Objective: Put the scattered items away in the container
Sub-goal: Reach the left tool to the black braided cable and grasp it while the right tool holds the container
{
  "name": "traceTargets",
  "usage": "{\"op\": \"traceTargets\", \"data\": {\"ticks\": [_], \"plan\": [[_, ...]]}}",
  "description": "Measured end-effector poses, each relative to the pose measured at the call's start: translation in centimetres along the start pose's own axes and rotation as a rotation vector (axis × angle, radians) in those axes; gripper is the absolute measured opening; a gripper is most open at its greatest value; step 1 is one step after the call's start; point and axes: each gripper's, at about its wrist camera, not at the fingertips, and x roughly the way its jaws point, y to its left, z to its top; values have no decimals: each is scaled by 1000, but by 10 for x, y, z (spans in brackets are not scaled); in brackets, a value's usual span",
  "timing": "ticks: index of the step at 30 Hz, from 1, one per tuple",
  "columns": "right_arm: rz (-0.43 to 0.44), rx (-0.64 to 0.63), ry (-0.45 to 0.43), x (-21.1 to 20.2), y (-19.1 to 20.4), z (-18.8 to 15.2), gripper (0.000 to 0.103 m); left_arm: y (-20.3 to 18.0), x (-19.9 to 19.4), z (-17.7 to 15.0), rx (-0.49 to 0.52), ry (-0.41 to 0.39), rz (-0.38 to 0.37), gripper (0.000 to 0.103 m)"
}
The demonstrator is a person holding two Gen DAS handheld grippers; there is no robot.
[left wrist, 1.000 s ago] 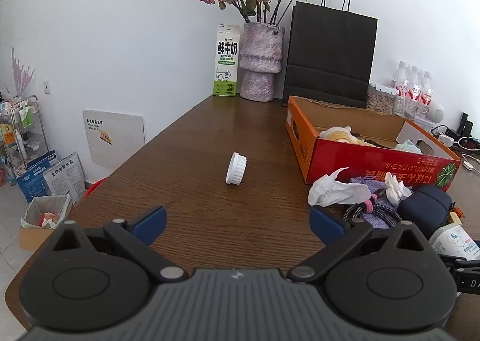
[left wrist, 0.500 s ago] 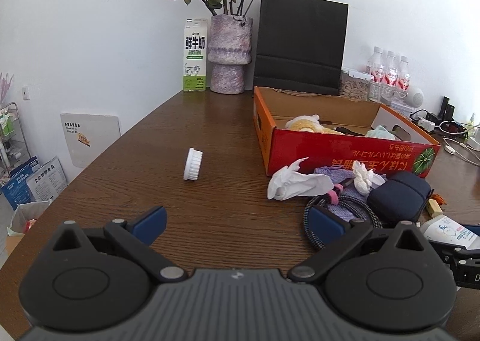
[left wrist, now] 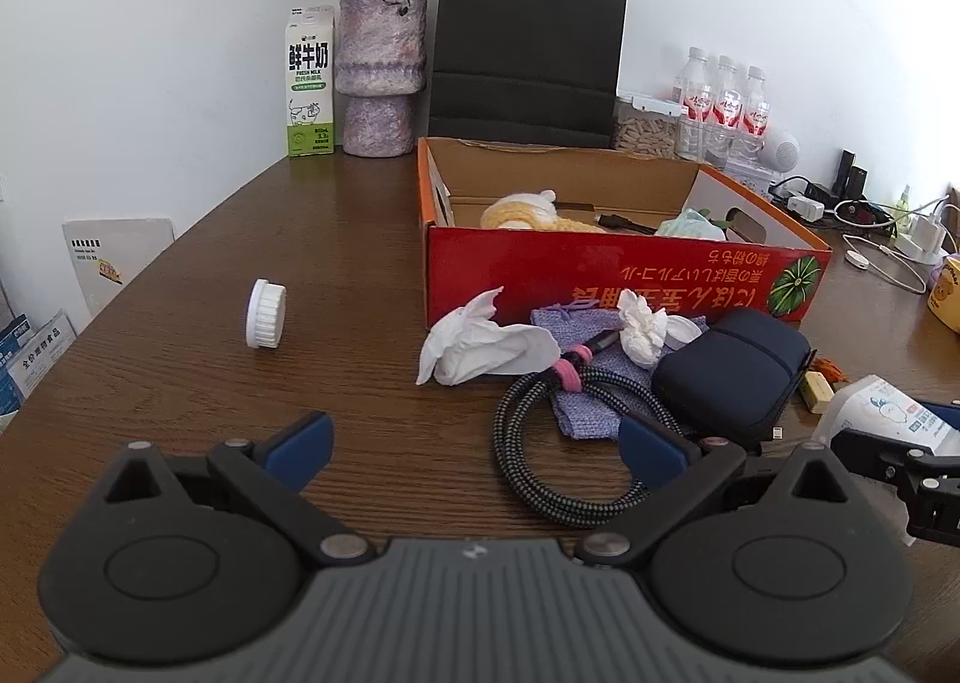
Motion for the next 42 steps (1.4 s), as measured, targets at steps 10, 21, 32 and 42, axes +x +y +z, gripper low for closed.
{"op": "traceTargets", "data": {"ticks": [10, 21, 32, 42], "plan": [[-2, 8, -25, -1, -15, 6, 64, -20, 14, 1, 26, 48, -22, 103], [3, -5, 58, 20, -25, -11, 64, -32, 37, -2, 29, 105, -3, 103], [17, -12, 84, 28, -29, -11, 65, -45, 47, -2, 35, 123, -20, 103], [7, -28, 84, 30, -28, -14, 65, -53, 54, -6, 72, 106, 20, 103]]}}
